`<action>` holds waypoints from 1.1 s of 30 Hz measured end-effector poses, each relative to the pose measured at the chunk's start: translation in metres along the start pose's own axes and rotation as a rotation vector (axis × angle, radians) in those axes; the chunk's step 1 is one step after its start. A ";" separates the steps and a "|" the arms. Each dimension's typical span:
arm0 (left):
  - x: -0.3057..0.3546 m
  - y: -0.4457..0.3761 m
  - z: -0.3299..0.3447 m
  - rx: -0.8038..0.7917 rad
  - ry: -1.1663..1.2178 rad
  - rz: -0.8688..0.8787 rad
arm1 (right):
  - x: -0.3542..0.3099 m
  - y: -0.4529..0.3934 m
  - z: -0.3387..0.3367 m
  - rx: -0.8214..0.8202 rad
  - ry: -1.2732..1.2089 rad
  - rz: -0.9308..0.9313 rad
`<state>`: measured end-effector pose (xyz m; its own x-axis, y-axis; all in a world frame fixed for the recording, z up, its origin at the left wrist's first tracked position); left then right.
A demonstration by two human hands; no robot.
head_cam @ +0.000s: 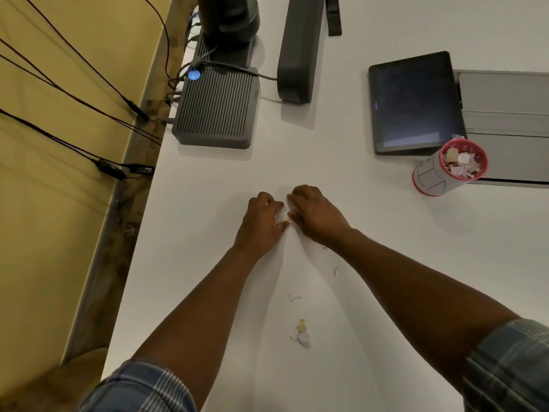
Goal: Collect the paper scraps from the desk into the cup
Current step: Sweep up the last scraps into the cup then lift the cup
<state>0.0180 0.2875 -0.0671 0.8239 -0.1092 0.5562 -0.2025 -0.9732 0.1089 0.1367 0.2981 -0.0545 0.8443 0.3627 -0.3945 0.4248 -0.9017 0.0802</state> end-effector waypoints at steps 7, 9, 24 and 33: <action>0.017 0.044 0.006 0.083 0.077 0.039 | -0.020 0.056 0.009 0.062 0.109 -0.058; 0.023 0.060 0.012 0.064 0.077 0.056 | -0.019 0.076 0.010 0.075 0.117 -0.025; 0.053 0.153 0.038 -0.152 0.209 0.095 | -0.001 0.178 -0.002 0.108 -0.050 0.268; 0.009 0.182 0.029 -0.167 0.010 -0.142 | 0.036 0.203 0.012 -0.010 -0.169 0.590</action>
<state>0.0044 0.1036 -0.0662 0.8454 0.0293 0.5333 -0.1705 -0.9315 0.3214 0.2498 0.1252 -0.0630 0.8749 -0.2403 -0.4204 -0.0948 -0.9364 0.3379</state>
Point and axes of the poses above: each hand's wrist, its own y-axis away from the middle knuckle, its own z-axis out of the palm, x = y × z, the point moved 8 cm from there along -y, towards the middle knuckle, and after that the axes turned 3 degrees about y, right-handed, at the moved point
